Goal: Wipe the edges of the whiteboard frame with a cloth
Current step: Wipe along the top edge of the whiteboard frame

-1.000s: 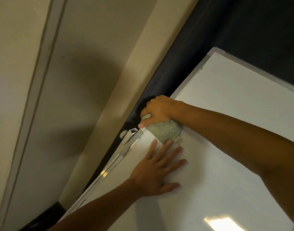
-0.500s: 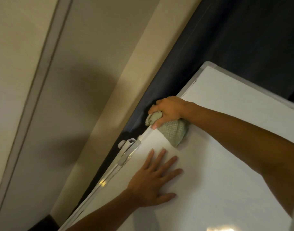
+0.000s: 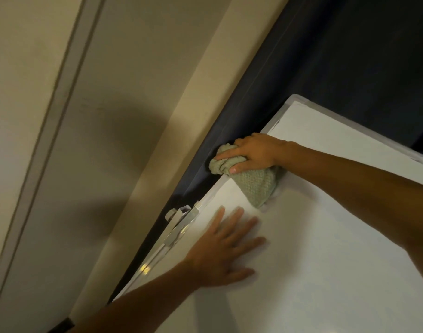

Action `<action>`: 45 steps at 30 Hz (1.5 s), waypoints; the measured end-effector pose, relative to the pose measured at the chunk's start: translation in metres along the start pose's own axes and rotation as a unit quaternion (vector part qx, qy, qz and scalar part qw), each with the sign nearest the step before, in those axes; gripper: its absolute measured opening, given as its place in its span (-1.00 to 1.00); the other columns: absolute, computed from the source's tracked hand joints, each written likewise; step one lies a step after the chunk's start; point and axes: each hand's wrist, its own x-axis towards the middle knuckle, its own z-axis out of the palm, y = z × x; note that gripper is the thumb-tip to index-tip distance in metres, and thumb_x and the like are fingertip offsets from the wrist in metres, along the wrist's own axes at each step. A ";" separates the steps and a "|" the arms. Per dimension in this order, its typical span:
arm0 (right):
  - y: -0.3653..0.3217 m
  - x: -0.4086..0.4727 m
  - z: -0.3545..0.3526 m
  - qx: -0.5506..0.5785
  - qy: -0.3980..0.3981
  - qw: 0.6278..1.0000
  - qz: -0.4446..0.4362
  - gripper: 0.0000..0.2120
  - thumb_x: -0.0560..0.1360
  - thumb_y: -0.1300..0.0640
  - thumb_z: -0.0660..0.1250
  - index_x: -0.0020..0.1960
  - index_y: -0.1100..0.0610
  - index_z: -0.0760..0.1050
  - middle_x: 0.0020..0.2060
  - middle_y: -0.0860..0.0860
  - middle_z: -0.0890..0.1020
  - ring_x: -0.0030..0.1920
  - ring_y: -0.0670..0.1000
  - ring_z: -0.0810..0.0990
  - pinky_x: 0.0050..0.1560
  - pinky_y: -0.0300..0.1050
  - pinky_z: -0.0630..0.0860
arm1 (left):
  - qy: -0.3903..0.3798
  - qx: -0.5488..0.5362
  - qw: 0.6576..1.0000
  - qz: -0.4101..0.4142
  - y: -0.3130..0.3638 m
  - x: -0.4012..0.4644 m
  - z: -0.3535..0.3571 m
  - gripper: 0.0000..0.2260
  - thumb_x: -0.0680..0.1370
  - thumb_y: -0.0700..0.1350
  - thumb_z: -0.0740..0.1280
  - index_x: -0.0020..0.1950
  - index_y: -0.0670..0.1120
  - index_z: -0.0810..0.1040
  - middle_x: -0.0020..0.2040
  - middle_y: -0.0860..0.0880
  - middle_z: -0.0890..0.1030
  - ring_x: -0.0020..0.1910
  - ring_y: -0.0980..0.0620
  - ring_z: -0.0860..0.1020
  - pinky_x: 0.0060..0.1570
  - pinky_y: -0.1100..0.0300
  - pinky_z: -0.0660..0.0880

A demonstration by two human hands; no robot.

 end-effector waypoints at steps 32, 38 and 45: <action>0.095 -0.015 -0.062 -0.016 0.040 0.996 0.084 -0.26 0.36 -0.46 0.35 0.45 -0.18 0.37 0.21 0.02 0.59 0.19 0.10 0.55 0.08 -0.09 0.32 | 0.028 0.095 0.994 0.046 -0.017 0.059 0.015 -0.30 0.65 0.42 0.05 0.73 0.17 0.07 0.75 -0.05 0.07 0.70 -0.23 0.04 0.50 -0.27 0.12; 0.106 -0.039 -0.098 -0.115 0.042 0.986 0.113 -0.24 0.40 -0.50 0.25 0.49 -0.19 0.28 0.22 0.07 0.57 0.21 0.13 0.53 0.31 0.10 0.33 | 0.051 0.123 0.990 0.053 -0.022 0.090 0.011 -0.26 0.63 0.46 0.07 0.73 0.13 0.10 0.74 -0.12 0.09 0.69 -0.27 0.03 0.53 -0.32 -0.03; 0.127 -0.072 -0.147 -0.125 0.019 0.976 0.179 -0.20 0.32 -0.55 0.23 0.48 -0.28 0.20 0.21 0.02 0.53 0.22 0.11 0.48 0.22 0.11 0.39 | 0.110 0.074 0.989 0.061 -0.004 0.140 -0.009 -0.31 0.66 0.41 0.09 0.72 0.14 0.13 0.74 -0.11 0.11 0.70 -0.26 0.05 0.55 -0.31 0.05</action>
